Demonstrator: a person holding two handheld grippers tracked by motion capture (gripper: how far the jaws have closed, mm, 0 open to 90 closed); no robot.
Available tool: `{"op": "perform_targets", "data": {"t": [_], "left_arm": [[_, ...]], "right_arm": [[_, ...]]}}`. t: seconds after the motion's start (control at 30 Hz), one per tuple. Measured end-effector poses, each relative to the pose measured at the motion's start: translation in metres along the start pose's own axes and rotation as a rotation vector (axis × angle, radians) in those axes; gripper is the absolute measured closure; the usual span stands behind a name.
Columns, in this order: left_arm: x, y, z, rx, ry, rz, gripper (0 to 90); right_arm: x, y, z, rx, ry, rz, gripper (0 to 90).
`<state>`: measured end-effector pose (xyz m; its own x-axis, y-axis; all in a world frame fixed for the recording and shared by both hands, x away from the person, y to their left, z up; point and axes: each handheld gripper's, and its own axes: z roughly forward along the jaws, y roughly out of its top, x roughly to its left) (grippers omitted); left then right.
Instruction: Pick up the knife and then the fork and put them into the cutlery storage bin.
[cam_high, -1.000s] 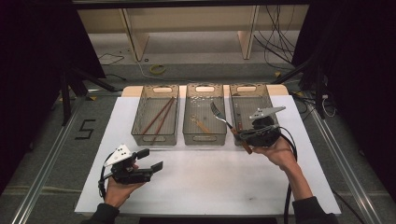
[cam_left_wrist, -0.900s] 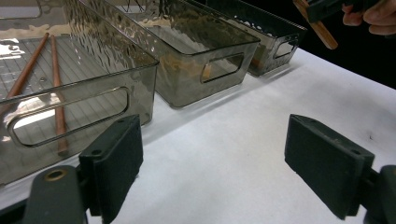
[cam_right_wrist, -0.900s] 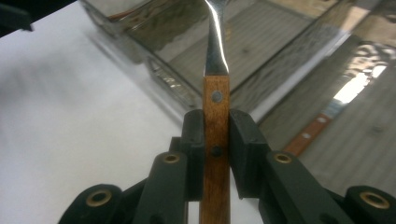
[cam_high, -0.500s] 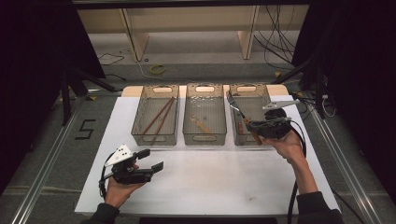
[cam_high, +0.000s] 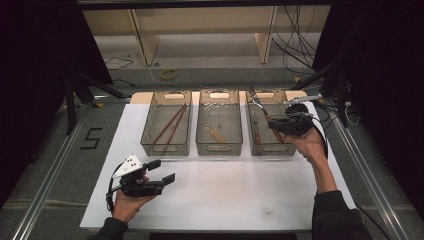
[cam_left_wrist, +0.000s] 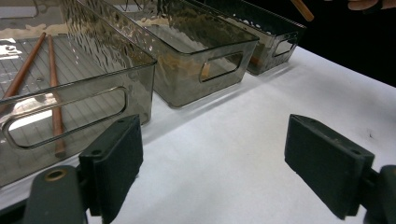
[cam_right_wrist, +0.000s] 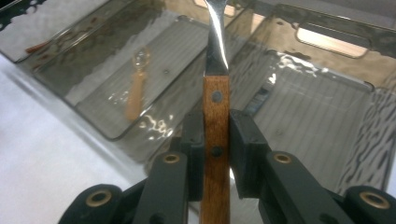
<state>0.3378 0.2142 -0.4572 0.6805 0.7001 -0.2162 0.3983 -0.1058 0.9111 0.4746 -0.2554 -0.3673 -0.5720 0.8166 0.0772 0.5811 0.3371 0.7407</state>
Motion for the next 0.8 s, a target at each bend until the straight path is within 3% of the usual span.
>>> {"op": "perform_targets", "data": {"t": [0.33, 0.8], "left_arm": [[0.000, 0.000, 0.000, 0.000, 0.000, 0.000, 19.0], [0.000, 0.000, 0.000, 0.000, -0.001, -0.001, 19.0]], "right_arm": [[-0.017, 0.003, 0.014, 0.043, -0.045, 0.069, 77.5], [-0.025, 0.000, 0.032, 0.097, -0.085, 0.119, 77.4]]}}
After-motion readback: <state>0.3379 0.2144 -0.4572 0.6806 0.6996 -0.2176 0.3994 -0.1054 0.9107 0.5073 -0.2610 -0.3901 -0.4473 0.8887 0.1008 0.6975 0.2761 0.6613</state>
